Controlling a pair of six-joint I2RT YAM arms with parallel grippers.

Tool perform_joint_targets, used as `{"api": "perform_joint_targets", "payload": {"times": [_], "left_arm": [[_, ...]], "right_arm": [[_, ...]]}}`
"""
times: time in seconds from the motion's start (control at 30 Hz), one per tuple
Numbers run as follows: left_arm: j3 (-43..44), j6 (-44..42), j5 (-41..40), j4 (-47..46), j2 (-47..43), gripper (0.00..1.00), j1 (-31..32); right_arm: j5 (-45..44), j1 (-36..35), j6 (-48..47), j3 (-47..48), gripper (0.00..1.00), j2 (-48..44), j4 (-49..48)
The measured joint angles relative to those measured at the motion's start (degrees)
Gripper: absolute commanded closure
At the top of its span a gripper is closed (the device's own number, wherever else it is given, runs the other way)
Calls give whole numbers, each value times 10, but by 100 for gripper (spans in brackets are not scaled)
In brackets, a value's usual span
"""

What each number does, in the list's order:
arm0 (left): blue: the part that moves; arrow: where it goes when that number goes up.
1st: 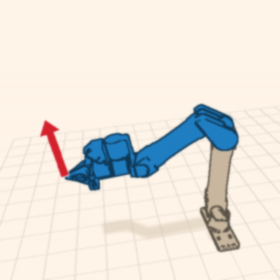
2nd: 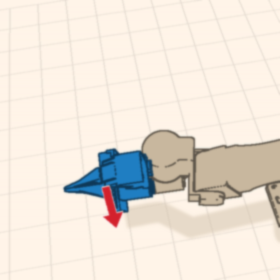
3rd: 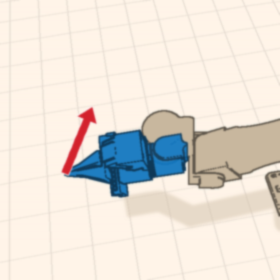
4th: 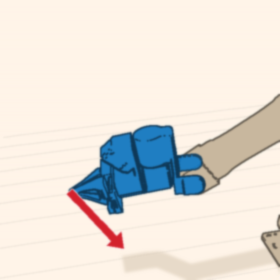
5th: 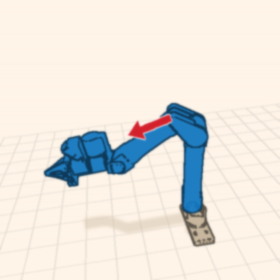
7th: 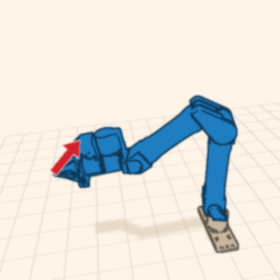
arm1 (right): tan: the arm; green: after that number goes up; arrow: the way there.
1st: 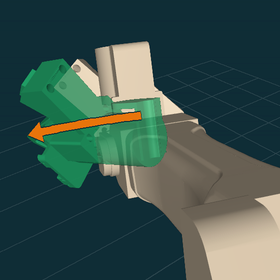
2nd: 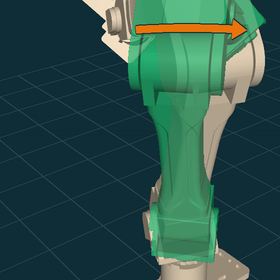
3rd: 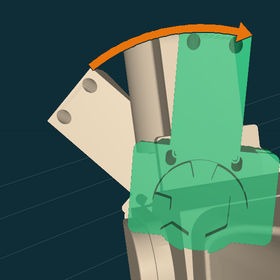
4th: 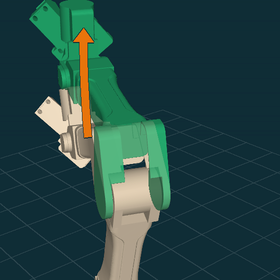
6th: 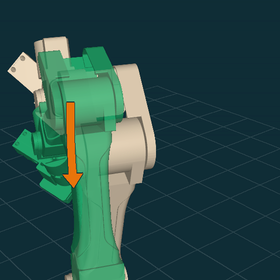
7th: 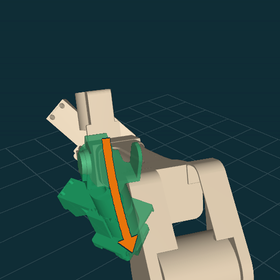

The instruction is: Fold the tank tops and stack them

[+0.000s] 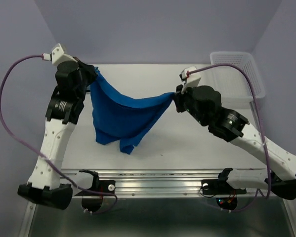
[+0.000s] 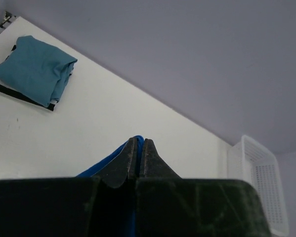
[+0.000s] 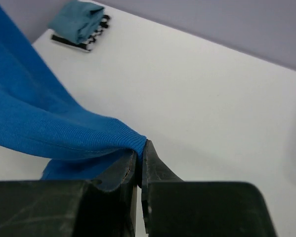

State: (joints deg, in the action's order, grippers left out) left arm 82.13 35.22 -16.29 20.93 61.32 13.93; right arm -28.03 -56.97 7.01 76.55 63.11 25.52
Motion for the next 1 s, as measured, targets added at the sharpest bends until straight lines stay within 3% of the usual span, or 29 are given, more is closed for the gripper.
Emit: {"api": "perform_joint_targets", "payload": {"times": [0.17, 0.23, 0.43, 0.5, 0.57, 0.67, 0.9, 0.97, 1.0], "left_arm": [[98, -18, 94, -14, 202, 100, -81], [172, -24, 143, 1, 293, 100, -105], [532, -34, 275, 49, 538, 100, -123], [552, -31, 313, 31, 542, 100, -123], [538, -28, 344, 10, 519, 100, -122], [422, -26, 374, -41, 434, 100, -122], [150, -40, 389, -115, 316, 100, -123], [62, -46, 381, -127, 307, 95, -124], [14, -50, 372, -124, 308, 85, -125]], "right_arm": [[81, 189, -49, 62, 100, 129, -4], [103, 245, -88, 133, 100, 200, 11], [156, 296, -190, 336, 99, 301, 10], [169, 297, -214, 364, 99, 294, 5], [182, 299, -236, 369, 99, 270, -1], [189, 300, -258, 351, 97, 227, -7], [274, 300, -279, 174, 87, 145, 9], [310, 295, -266, 106, 82, 137, 21], [322, 289, -258, 69, 79, 134, 23]]}}
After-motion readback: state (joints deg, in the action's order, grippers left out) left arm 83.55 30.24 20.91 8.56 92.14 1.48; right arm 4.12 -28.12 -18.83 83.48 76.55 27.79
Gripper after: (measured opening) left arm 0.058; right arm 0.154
